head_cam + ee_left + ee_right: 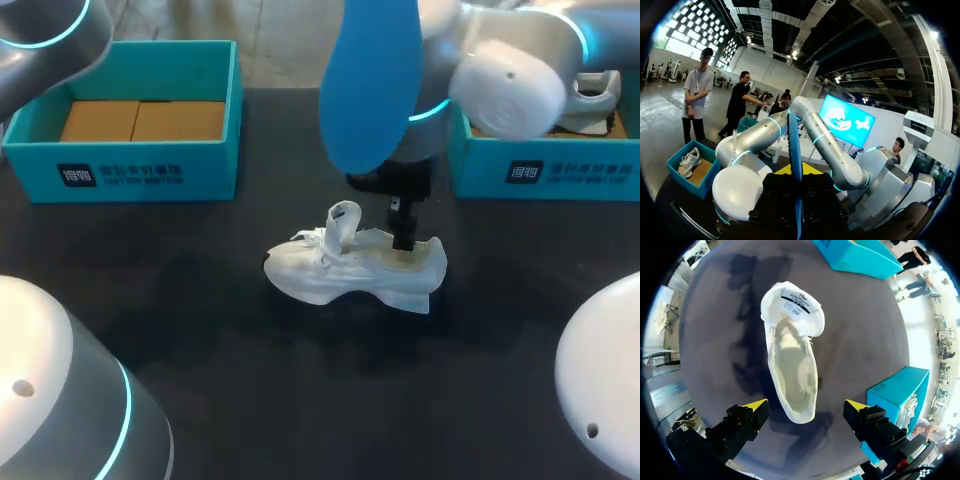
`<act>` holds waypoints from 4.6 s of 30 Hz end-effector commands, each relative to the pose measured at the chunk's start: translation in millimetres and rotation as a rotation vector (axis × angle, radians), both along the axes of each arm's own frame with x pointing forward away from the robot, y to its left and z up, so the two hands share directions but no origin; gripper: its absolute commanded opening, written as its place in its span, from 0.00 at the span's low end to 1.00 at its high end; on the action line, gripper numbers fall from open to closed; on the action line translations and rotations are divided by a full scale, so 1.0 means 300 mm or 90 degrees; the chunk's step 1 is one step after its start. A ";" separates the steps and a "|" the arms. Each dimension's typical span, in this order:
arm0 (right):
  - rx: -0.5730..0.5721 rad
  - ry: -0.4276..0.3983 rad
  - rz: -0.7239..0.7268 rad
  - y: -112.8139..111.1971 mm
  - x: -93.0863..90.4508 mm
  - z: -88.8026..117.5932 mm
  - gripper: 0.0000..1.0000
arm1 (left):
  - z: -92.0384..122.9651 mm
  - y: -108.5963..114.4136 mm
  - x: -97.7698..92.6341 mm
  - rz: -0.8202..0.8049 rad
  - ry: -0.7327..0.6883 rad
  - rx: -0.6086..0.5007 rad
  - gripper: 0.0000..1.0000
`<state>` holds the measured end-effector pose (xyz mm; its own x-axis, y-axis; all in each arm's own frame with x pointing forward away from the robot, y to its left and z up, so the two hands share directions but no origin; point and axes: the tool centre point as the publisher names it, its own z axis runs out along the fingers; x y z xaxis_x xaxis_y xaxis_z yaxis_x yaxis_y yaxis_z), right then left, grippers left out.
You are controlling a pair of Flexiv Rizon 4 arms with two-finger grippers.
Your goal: Take the shoe out of the shoebox, open the shoe tongue, remove and reinsert the insole, then place the shoe into the shoebox
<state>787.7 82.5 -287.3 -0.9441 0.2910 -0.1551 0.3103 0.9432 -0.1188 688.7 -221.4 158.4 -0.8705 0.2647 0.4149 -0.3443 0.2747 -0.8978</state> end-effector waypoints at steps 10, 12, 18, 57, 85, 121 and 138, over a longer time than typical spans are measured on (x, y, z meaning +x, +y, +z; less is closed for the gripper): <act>-0.037 0.022 -0.003 0.033 0.027 -0.003 1.00 | 0.001 -0.002 0.002 -0.001 0.000 0.001 0.00; -0.024 0.019 -0.007 0.034 0.034 -0.010 1.00 | 0.001 -0.002 0.002 -0.001 0.000 0.001 0.00; 0.013 0.016 -0.004 0.058 0.054 -0.030 1.00 | 0.001 -0.002 0.002 -0.001 0.000 0.001 0.00; 0.094 0.046 0.010 0.146 0.133 -0.256 0.00 | 0.001 -0.002 0.002 -0.001 0.000 0.001 0.00; 0.095 0.010 -0.035 0.135 0.104 -0.171 0.00 | 0.001 -0.002 0.002 -0.001 0.000 0.001 0.00; 0.116 0.002 -0.276 0.109 0.069 -0.086 0.00 | 0.001 -0.002 0.002 -0.001 0.000 0.001 0.00; 0.179 0.094 -0.603 0.060 -0.014 -0.104 0.00 | 0.001 -0.002 0.002 -0.001 0.000 0.001 0.00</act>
